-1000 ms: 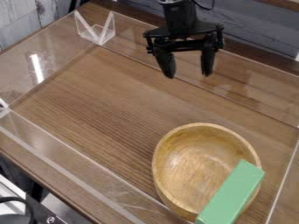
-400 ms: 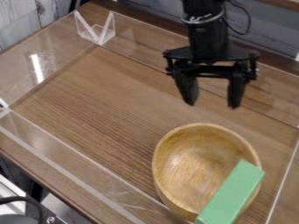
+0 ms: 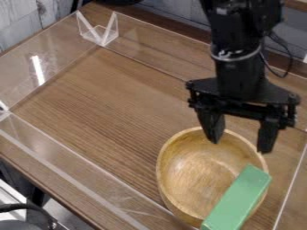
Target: Put the green block in the brown bowl
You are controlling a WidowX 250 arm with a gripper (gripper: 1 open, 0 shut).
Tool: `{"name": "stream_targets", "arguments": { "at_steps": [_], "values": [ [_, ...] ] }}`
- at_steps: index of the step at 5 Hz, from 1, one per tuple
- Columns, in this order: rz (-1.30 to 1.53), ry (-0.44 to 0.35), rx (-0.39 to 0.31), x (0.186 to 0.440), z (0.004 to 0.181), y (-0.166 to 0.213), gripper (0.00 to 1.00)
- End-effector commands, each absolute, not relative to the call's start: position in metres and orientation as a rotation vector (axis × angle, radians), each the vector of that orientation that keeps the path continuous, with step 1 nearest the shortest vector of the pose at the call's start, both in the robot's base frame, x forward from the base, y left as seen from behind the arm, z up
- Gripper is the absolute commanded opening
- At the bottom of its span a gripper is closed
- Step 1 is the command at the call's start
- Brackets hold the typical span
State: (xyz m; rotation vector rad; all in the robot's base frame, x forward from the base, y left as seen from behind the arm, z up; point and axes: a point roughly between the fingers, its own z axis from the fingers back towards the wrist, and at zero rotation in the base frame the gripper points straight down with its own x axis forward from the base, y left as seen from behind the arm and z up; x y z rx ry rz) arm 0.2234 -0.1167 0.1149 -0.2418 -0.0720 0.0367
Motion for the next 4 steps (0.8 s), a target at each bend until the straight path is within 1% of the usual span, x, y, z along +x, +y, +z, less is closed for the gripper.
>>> {"name": "stream_targets", "arguments": {
  "at_steps": [1,2,4],
  "values": [
    [0.032,-0.115,-0.253,0.220,0.116,-0.123,1.00],
    [0.029,-0.116,-0.251,0.217,0.104,-0.130,1.00],
    [0.026,-0.110,-0.250,0.217,0.092,-0.136,1.00]
  ]
}}
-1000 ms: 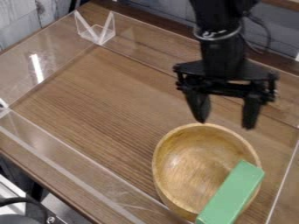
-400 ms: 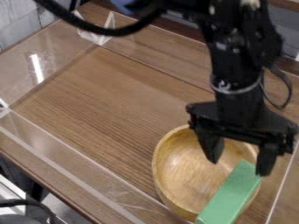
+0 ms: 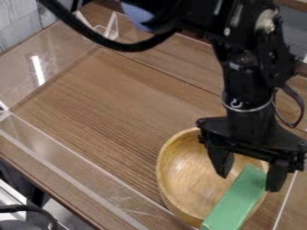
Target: Put the green block in the brown bowl
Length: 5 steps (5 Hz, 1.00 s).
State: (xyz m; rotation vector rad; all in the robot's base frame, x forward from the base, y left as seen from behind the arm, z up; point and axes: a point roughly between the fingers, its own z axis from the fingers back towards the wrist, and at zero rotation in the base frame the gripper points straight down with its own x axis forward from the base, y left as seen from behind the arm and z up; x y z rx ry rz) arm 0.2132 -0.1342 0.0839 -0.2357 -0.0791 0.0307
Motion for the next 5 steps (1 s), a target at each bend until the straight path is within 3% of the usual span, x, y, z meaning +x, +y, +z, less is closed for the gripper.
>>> {"name": "stream_targets", "arguments": {
  "at_steps": [1,5],
  "values": [
    [0.028,-0.109,-0.251,0.2171,0.0878,-0.1349,1.00],
    [0.043,-0.098,-0.251,0.2213,0.0789,-0.1269,1.00]
  ]
}}
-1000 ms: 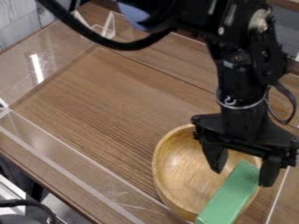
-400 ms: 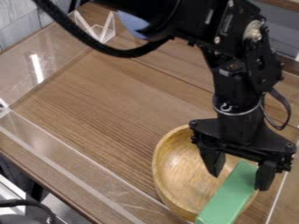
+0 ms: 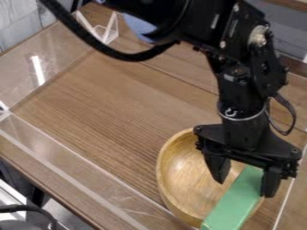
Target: Put the green block in the brown bowl
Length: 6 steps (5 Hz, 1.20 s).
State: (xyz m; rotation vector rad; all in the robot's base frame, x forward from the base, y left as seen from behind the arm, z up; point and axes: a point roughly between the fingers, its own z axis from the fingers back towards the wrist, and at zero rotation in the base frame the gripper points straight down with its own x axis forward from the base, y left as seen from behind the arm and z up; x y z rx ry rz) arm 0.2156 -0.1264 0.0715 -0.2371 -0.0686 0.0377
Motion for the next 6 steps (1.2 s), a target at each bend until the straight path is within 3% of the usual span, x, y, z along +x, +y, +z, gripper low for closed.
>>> {"name": "stream_targets", "arguments": {
  "at_steps": [1,6],
  "values": [
    [0.046,-0.095,-0.249,0.223,0.077,-0.125,1.00],
    [0.071,-0.071,-0.247,0.230,0.063,-0.118,1.00]
  ]
}}
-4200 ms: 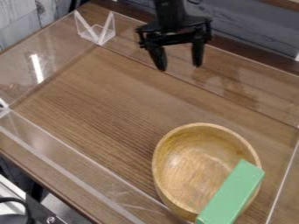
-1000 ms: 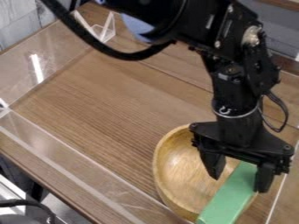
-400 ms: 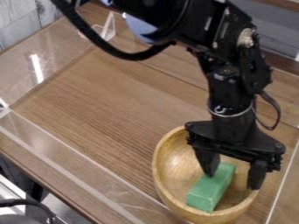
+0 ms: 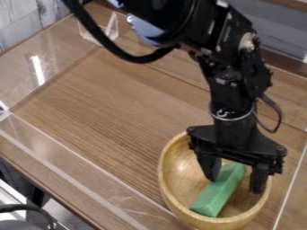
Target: Put the green block in the brown bowl
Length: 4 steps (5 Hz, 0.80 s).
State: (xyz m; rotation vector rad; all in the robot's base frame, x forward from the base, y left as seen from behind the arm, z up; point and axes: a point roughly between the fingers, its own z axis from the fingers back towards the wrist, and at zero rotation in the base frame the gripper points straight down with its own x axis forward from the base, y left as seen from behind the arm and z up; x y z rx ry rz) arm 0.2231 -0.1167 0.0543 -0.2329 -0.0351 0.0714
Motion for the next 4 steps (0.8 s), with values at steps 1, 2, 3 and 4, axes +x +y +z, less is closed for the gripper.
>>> {"name": "stream_targets", "arguments": {
  "at_steps": [1,2,3,4],
  "values": [
    [0.076,-0.070,-0.246,0.231,0.058,-0.118,1.00],
    [0.079,-0.071,-0.245,0.232,0.054,-0.117,1.00],
    [0.083,-0.072,-0.244,0.233,0.049,-0.117,1.00],
    [0.086,-0.073,-0.242,0.234,0.043,-0.116,1.00]
  ]
}}
